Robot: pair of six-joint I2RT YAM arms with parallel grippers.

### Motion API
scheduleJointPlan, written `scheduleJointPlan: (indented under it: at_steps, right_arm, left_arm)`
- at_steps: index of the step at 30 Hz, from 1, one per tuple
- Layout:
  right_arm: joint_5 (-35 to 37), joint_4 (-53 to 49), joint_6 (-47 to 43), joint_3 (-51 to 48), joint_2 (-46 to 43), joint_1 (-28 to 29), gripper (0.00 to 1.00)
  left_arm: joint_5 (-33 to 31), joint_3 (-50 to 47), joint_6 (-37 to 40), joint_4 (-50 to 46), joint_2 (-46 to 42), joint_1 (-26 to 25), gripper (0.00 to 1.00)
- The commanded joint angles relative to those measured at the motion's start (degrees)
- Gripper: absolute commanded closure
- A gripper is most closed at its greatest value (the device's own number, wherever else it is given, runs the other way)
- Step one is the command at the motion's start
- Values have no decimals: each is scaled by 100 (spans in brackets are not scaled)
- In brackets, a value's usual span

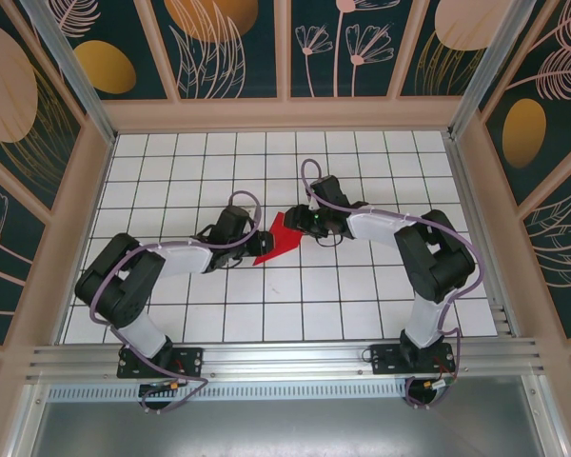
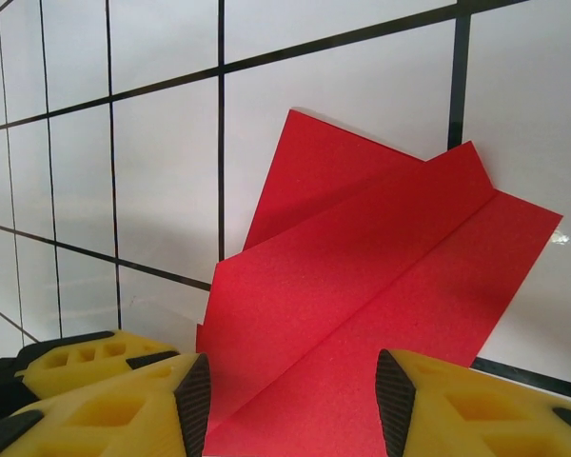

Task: Fold a paper plane with a square sheet of paper (pick it up from the middle)
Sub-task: Turn over the paper at the center of the table.

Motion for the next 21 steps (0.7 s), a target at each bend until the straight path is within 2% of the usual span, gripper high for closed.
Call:
scheduleJointPlan:
  at_steps: [1, 5, 11, 21]
  right_arm:
    - [63, 80, 96, -108, -232, 23, 47]
    - [41, 80, 137, -118, -222, 22, 47]
    - [45, 75, 163, -122, -234, 26, 47]
    - [10, 80, 181, -152, -195, 36, 48]
  left_arm:
    - [-33, 234, 483, -455, 204, 50, 61]
    - [123, 367, 506, -481, 493, 54, 65]
    - [274, 393, 463, -419, 461, 58, 72]
    - [442, 400, 402, -318, 268, 63, 73]
